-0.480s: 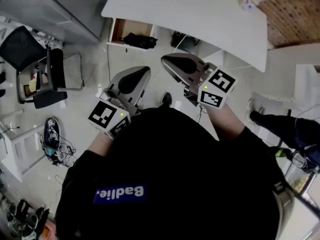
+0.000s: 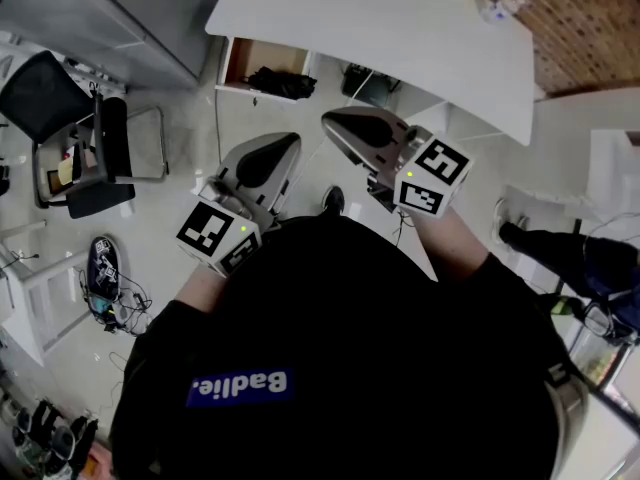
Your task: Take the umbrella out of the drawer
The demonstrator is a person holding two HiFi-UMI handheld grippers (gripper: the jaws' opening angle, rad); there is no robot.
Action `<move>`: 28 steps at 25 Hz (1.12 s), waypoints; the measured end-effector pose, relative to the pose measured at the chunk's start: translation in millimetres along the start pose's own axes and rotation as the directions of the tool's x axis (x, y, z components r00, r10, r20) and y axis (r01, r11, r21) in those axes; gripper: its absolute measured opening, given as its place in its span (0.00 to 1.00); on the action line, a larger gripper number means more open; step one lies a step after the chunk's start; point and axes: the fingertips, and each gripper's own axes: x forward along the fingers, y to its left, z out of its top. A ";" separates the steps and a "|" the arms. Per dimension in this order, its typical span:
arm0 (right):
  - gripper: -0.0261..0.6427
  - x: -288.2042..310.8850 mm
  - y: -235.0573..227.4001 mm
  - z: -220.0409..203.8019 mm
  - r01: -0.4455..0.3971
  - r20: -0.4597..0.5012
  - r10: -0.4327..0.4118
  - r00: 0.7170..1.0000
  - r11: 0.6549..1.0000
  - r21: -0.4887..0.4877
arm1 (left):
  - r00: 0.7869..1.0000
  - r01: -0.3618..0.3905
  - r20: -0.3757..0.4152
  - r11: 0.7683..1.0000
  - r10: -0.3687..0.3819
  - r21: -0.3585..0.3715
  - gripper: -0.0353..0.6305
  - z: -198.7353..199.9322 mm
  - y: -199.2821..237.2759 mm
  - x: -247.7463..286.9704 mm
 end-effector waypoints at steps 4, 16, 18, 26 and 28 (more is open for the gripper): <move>0.08 7.6 2.4 -0.3 -0.003 -0.006 0.003 1.000 1.000 -0.004 | 1.000 -0.001 0.005 1.000 0.001 -0.003 0.06 1.1 4.6 -5.1; 0.08 50.7 17.1 -5.0 0.011 -0.035 -0.011 0.999 1.000 0.004 | 0.999 -0.025 0.041 1.000 0.024 0.001 0.06 12.6 30.4 -46.3; 0.08 61.9 21.7 -5.0 0.015 -0.041 -0.015 0.999 1.000 -0.003 | 0.998 -0.025 0.053 1.000 0.025 0.004 0.06 16.0 37.4 -56.2; 0.08 108.5 36.7 -3.2 0.056 -0.073 -0.059 0.996 0.998 -0.042 | 0.995 -0.015 0.101 1.000 0.014 0.004 0.06 29.1 70.1 -98.0; 0.08 118.8 37.0 -3.7 0.068 -0.082 -0.072 0.994 0.996 -0.050 | 0.993 -0.015 0.113 1.000 0.016 -0.008 0.06 30.4 78.8 -105.1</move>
